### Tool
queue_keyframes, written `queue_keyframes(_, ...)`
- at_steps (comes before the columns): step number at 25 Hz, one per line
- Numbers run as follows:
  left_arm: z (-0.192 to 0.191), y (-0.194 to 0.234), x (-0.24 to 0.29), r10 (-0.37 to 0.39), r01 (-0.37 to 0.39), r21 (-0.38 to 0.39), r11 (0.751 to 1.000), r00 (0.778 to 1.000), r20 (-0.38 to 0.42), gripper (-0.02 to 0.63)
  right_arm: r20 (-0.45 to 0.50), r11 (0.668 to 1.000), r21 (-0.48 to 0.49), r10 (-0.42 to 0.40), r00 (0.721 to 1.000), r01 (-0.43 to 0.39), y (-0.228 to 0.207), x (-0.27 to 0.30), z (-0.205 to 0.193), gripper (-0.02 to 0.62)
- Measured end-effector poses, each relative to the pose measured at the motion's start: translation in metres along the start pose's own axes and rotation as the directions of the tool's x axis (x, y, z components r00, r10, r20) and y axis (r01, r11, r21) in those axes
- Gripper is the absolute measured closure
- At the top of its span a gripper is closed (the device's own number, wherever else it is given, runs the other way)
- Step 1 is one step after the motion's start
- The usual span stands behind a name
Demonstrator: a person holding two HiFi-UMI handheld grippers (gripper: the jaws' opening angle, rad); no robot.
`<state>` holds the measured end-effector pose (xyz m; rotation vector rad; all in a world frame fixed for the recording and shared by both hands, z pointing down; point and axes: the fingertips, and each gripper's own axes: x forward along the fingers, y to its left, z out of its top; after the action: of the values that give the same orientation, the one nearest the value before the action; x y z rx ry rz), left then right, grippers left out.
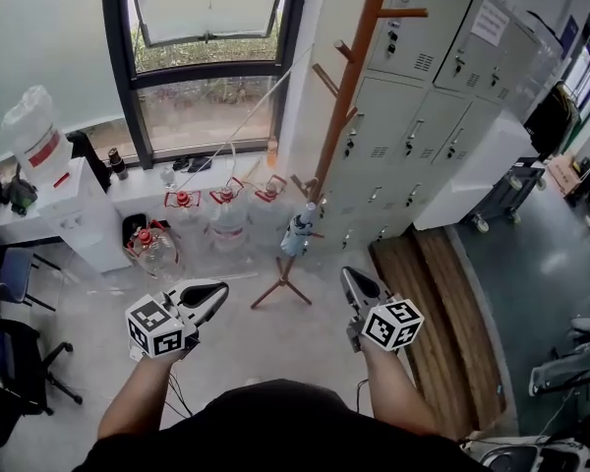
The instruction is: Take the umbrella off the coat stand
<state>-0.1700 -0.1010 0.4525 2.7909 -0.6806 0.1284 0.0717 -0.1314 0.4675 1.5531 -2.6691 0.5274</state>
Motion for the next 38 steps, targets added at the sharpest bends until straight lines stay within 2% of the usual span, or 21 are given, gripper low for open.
queue_keyframes(7, -0.005, 0.020, -0.005, 0.023, -0.023, -0.032, 0.999, 1.000, 0.015, 0.584, -0.018, 1.000, 0.010, -0.020, 1.000, 0.020, -0.007, 0.020, -0.011, 0.581)
queue_keyframes(15, -0.001, 0.049, 0.014, 0.041, -0.041, -0.042, 0.998, 0.999, 0.005, 0.584, -0.032, 0.997, 0.018, -0.068, 0.997, 0.069, -0.043, 0.050, -0.009, 0.581)
queue_keyframes(24, 0.020, 0.091, 0.065, 0.047, -0.047, -0.030, 0.998, 0.999, 0.001, 0.584, -0.033, 0.997, -0.009, -0.071, 0.997, 0.071, -0.085, 0.106, 0.012, 0.581)
queue_keyframes(30, 0.012, 0.117, 0.097, 0.034, -0.036, -0.054, 0.998, 0.999, -0.024, 0.584, -0.057, 0.996, -0.010, -0.086, 0.995, 0.086, -0.119, 0.142, 0.014, 0.581)
queue_keyframes(38, 0.012, 0.156, 0.121, 0.050, -0.052, -0.077, 0.996, 0.998, -0.026, 0.584, -0.103, 0.993, -0.079, -0.096, 0.990, 0.088, -0.140, 0.190, 0.013, 0.581)
